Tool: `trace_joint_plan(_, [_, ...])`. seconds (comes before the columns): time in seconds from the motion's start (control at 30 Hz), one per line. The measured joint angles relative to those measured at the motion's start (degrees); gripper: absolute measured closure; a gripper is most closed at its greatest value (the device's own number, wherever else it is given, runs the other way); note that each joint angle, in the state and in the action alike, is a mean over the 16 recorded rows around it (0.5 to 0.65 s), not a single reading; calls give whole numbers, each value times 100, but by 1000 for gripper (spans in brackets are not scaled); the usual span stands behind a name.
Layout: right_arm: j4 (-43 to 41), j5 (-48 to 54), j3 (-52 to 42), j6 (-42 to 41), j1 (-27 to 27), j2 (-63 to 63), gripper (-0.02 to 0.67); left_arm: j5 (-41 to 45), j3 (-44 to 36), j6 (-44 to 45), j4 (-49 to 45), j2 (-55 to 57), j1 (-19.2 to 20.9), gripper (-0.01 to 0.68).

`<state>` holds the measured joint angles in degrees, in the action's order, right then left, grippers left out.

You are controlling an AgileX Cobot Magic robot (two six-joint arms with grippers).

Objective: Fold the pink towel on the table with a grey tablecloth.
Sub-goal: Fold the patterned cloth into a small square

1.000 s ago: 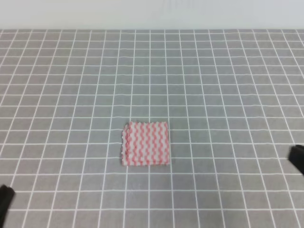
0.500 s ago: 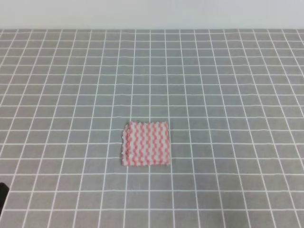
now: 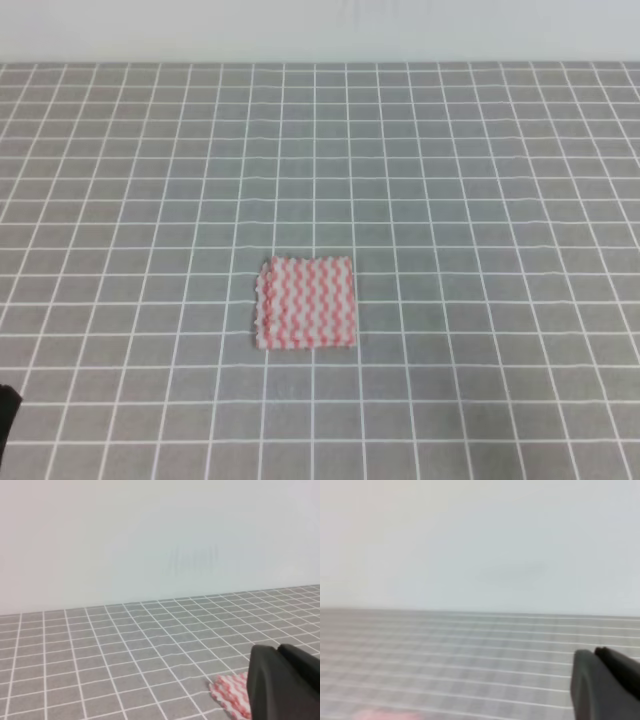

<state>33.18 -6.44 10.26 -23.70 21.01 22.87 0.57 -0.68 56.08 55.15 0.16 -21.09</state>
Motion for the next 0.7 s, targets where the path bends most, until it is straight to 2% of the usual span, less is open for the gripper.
trace_joint_plan(0.4, [107, 471, -849, -339, -1688, -1614, 665, 15, -20, -11, 0, 25, 0, 675])
trace_joint_plan(0.7, [31, 1020, -1085, -277, -2091, -2382, 665, 21, -13, -16, 0, 28, 0, 675])
